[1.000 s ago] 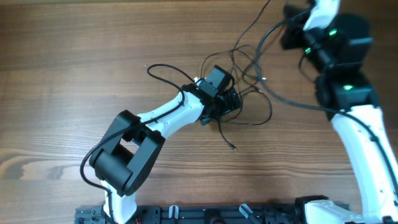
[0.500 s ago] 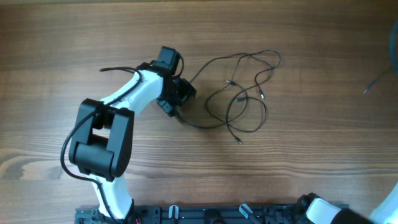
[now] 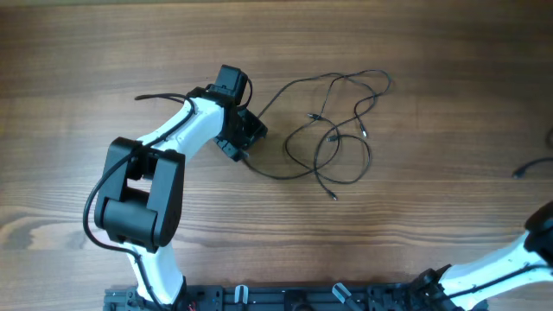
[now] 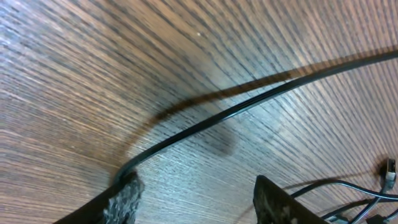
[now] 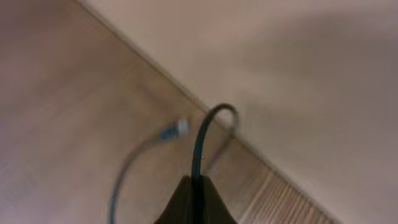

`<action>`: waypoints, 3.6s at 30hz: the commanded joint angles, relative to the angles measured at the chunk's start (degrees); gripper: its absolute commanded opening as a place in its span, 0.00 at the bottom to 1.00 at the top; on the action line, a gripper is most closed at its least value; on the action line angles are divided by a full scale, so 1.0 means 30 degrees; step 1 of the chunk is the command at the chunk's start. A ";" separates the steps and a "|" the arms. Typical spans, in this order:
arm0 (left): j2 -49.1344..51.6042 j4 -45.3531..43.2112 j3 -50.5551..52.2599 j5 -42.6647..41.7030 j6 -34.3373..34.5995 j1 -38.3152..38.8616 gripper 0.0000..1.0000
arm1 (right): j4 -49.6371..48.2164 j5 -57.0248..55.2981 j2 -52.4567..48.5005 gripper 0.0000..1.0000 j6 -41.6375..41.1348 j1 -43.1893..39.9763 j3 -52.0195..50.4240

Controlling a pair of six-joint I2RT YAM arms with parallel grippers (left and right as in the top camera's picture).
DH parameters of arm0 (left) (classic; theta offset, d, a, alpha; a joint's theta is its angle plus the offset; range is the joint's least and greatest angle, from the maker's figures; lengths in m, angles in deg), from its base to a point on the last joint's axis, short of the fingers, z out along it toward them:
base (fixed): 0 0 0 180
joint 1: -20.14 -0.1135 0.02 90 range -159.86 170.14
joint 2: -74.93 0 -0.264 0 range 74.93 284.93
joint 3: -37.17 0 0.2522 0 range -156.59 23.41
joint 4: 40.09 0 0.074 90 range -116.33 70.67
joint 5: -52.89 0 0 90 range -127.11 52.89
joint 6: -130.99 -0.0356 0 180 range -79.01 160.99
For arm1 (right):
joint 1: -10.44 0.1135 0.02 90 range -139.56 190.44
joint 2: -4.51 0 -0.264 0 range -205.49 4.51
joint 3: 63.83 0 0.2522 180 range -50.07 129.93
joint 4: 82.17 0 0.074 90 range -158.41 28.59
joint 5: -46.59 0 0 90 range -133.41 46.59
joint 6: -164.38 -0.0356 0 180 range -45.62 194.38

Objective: Untangle cables

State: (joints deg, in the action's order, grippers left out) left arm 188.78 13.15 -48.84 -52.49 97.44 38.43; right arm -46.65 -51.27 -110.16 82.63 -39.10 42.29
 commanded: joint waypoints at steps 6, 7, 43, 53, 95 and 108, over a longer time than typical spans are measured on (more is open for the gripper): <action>0.1843 -0.0648 0.1122 0.1501 -0.0248 0.0546 0.73 | 0.2433 -0.0255 -0.1151 1.00 -0.2528 -0.0087 0.0182; 0.1843 -0.0619 0.1122 0.1501 -0.0248 0.0546 0.72 | 0.2477 -0.0255 -0.0517 1.00 -0.2528 -0.0036 0.0182; -0.2951 -0.0364 0.1115 0.2076 -0.2244 0.0000 1.00 | 1.0426 -0.6149 0.0328 0.04 -1.3755 -0.2295 -0.2113; -0.2951 -0.0459 0.1115 0.2084 -0.2244 0.0627 1.00 | 0.1647 -0.6237 -0.0073 0.05 -1.2189 -0.5348 -0.8823; -0.2951 -0.1588 0.1115 0.4714 -0.2237 -0.0721 1.00 | -0.4051 1.1803 0.5282 0.96 -0.2907 2.2790 -1.2276; -0.2943 -0.1639 0.1115 0.4787 -0.2186 -0.1056 1.00 | -0.0736 0.7016 0.3752 0.76 0.0036 2.6877 -1.2276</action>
State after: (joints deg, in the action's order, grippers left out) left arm 181.08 8.17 -45.89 -38.87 91.80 35.39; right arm -48.71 -32.30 -97.55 82.15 40.57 5.22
